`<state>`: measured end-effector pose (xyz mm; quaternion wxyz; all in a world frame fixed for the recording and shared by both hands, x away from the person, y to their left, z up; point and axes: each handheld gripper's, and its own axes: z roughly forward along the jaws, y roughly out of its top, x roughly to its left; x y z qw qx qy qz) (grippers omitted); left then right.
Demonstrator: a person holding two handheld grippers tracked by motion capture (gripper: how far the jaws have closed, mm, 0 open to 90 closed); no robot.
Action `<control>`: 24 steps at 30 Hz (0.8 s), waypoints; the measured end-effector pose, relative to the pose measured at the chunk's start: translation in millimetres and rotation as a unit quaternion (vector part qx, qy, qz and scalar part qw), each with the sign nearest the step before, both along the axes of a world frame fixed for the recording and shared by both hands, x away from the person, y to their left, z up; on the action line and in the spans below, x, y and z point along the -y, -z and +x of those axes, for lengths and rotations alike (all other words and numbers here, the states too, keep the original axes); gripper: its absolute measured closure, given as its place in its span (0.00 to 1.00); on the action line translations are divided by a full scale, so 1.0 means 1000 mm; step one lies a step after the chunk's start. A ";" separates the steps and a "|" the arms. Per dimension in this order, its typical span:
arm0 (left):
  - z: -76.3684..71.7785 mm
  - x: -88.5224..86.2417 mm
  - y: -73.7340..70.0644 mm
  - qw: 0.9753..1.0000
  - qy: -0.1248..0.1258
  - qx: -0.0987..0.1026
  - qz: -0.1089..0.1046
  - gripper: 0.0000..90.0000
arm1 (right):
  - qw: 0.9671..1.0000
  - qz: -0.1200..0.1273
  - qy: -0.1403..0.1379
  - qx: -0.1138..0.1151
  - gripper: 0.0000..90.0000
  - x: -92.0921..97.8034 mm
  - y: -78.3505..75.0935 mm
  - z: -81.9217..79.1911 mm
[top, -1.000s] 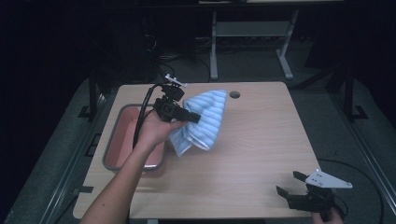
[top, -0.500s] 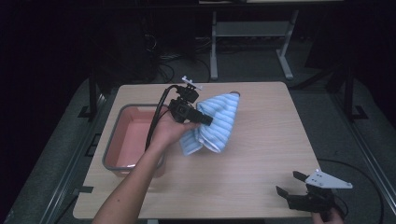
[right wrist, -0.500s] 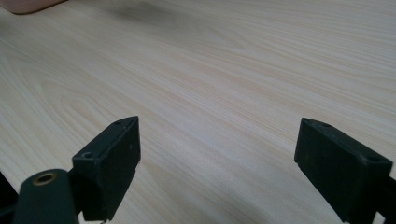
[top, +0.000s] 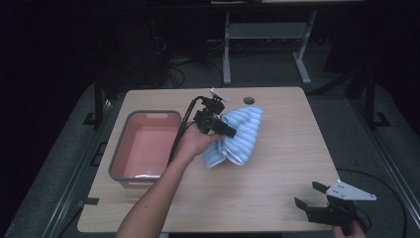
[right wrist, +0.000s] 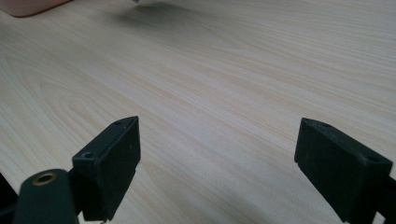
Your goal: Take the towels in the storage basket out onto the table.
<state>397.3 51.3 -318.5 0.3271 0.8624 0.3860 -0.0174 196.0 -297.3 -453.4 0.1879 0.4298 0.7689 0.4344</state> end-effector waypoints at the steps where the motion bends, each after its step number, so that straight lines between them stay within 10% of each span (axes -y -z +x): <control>1: 0.000 0.000 0.000 1.000 0.000 0.000 0.000 0.68 | 1.000 0.000 0.000 0.000 0.15 0.000 0.000 0.000; 24: 0.014 0.024 0.055 0.999 -0.018 -0.030 0.004 0.68 | 1.000 0.003 0.002 0.002 0.15 0.001 -0.001 0.004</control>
